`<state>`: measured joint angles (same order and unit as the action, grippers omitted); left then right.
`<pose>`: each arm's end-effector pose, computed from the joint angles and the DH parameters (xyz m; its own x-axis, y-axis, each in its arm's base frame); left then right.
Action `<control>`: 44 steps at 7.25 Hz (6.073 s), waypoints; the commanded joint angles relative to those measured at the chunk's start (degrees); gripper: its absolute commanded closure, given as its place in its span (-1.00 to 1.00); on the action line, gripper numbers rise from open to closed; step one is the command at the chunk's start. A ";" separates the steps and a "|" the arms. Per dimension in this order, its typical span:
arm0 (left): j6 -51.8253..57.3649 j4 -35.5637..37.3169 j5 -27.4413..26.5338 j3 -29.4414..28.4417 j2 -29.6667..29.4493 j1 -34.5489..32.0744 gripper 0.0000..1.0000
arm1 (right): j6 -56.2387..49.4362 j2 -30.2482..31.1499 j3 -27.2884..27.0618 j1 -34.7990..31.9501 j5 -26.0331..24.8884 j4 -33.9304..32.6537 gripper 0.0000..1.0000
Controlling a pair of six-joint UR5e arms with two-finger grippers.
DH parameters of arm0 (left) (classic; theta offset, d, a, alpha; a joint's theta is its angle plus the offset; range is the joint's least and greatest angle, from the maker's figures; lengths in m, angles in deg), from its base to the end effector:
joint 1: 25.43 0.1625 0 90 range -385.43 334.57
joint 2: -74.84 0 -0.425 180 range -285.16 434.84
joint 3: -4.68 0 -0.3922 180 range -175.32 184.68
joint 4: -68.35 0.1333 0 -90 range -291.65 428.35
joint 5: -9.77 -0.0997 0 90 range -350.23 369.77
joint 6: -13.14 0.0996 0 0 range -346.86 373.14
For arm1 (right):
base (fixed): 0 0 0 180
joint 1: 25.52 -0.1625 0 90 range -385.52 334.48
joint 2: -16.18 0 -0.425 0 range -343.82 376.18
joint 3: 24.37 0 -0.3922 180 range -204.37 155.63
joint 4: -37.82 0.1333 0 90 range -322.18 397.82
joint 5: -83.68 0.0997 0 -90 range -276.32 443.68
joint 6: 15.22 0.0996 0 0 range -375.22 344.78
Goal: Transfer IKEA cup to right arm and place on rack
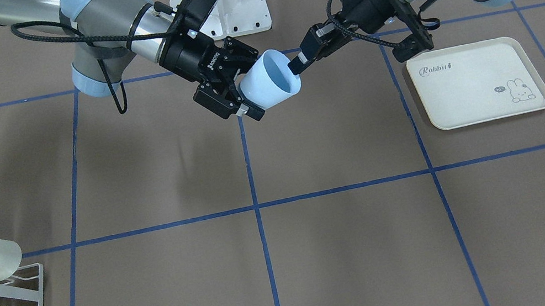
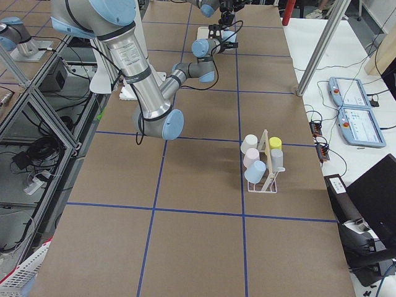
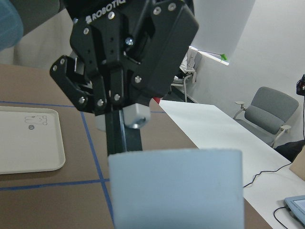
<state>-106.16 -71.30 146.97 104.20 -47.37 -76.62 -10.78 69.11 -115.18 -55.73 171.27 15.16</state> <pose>0.3194 -0.4932 0.1597 -0.0473 -0.4717 -0.8805 0.0534 0.8790 -0.4738 -0.4801 -0.4386 0.1385 0.5186 -0.8507 0.0857 -0.2678 -0.0664 0.9612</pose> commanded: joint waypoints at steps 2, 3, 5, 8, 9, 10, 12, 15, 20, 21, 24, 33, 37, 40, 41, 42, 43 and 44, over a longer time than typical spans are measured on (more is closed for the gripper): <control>0.64 -0.01 0.00 -0.73 -1.45 0.14 -0.71 | -1.45 0.77 0.02 1.56 -4.44 -0.11 -0.17; 0.91 -0.19 0.17 -0.55 -1.36 -0.13 -1.00 | -1.45 0.95 0.02 1.56 -4.45 -0.11 -0.17; 3.44 -0.10 3.58 -0.64 -0.84 -3.27 -1.00 | -1.45 1.38 0.19 0.69 -4.36 -0.90 -0.19; 18.68 0.07 5.63 -3.70 6.33 -6.28 -1.00 | -1.45 2.44 -9.07 -2.91 -3.74 -29.32 0.12; 23.01 -0.01 5.63 -5.63 7.76 -7.06 -1.00 | -2.93 2.70 -14.95 -5.10 -3.66 -43.73 0.12; 24.36 -0.01 5.63 -7.30 8.04 -7.51 -1.00 | -12.26 2.79 -18.58 -7.29 -3.74 -53.36 0.12; 25.60 -0.28 5.54 -8.46 8.56 -7.77 -1.00 | -27.93 4.80 -19.93 -12.65 -3.83 -61.44 0.17; 40.75 0.77 5.36 -8.90 13.39 -12.69 -1.00 | -54.70 14.11 -22.22 -23.71 -4.18 -61.54 0.34; 49.69 2.80 2.55 -8.81 16.92 -14.10 -1.00 | -94.74 20.11 -17.67 -31.93 -15.39 -60.67 0.39; 49.69 2.80 2.55 -8.81 16.92 -14.10 -1.00 | -99.49 19.93 -15.91 -31.93 -18.56 -60.23 0.39; 49.69 2.71 2.55 -8.73 17.70 -13.84 -1.00 | -100.86 21.42 -7.84 -32.28 -19.21 -51.21 0.31; 49.69 2.62 2.55 -8.29 17.80 -13.75 -1.00 | -103.23 19.93 11.43 -33.42 -19.30 -31.40 -0.18; 49.69 2.62 2.55 -8.20 17.88 -13.75 -1.00 | -102.79 20.72 12.32 -32.28 -21.23 -31.39 -0.31; 49.69 2.62 2.64 -8.11 17.88 -13.75 -1.00 | -102.62 20.11 12.67 -31.23 -21.32 -31.40 -0.38; 49.69 2.62 2.64 -8.11 17.88 -13.75 -1.00 | -102.62 20.28 12.76 -31.22 -21.32 -31.40 -0.39; 49.60 2.62 2.64 -8.11 17.88 -13.75 -1.00 | -102.62 20.54 12.67 -31.22 -21.23 -31.40 -0.40; 49.60 2.62 2.64 -8.11 17.88 -13.75 -1.00 | -102.62 20.63 12.67 -31.22 -21.23 -31.40 -0.40; 49.60 2.62 2.64 -8.11 17.88 -13.75 -1.00 | -102.62 20.72 12.67 -31.22 -21.23 -31.40 -0.42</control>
<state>-56.55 -68.68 149.61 96.08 -29.48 -90.38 -113.39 89.70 -102.50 -86.96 150.02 -16.23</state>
